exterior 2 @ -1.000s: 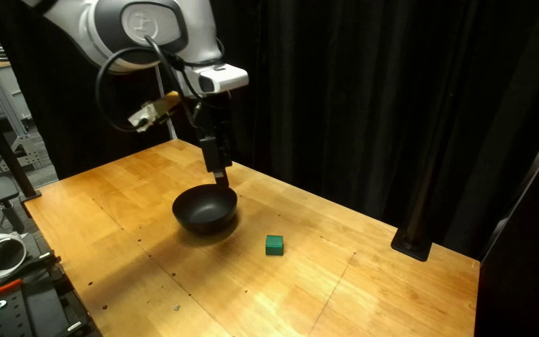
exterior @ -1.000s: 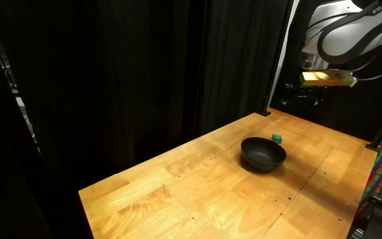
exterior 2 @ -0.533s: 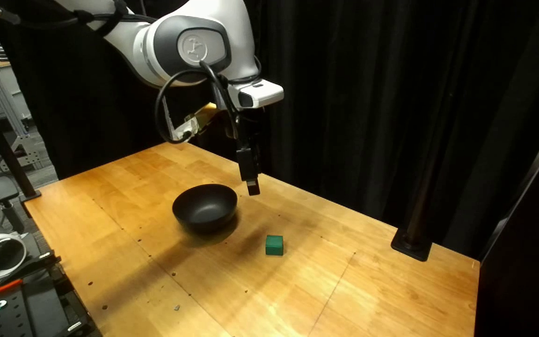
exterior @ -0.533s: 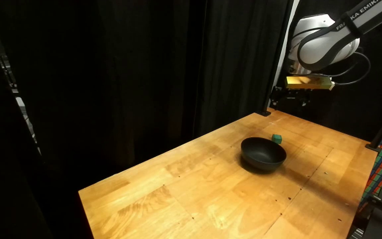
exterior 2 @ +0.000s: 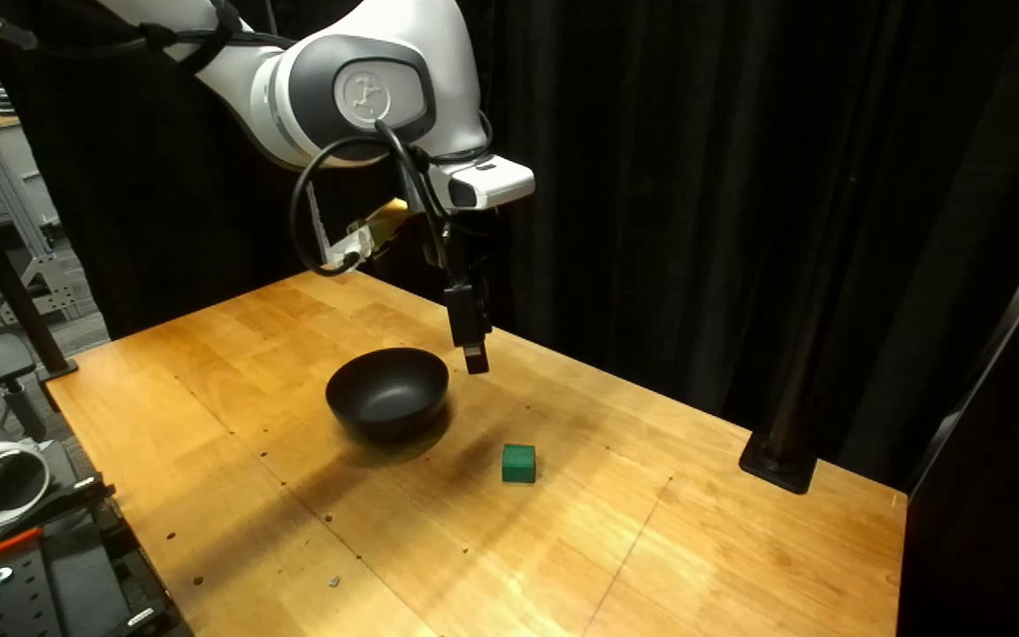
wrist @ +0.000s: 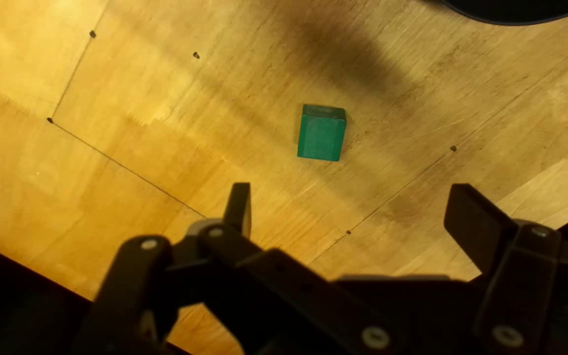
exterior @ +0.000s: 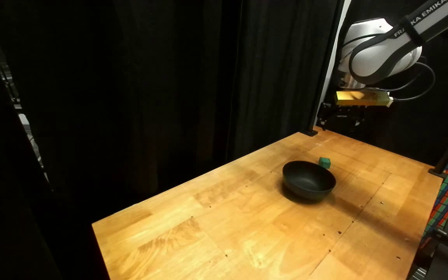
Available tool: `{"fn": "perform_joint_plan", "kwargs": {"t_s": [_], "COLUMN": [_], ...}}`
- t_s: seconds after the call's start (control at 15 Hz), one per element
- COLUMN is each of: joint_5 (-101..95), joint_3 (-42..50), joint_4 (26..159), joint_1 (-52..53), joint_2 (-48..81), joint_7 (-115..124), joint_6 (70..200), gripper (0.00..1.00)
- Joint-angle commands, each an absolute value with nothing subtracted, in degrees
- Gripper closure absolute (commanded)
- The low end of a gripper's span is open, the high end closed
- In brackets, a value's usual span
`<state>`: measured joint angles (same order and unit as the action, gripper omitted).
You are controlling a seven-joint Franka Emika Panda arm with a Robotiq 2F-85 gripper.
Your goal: Put the green block in the bowl
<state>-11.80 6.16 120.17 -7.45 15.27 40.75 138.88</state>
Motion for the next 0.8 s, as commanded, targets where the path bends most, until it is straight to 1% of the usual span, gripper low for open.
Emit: {"fn": "perform_joint_plan", "kwargs": {"t_s": [0.0, 0.27, 0.73], "joint_5": [-10.98, -9.75, 0.46], "joint_3": [8.14, 8.97, 8.57], "joint_4": [120.11, 118.80, 119.25], "joint_1": [-5.53, -5.83, -7.05], "joint_2": [15.32, 19.32, 26.40], "joint_7": [40.15, 39.14, 31.38], "joint_6": [138.87, 139.18, 146.31], "gripper": [0.00, 0.00, 0.00]}}
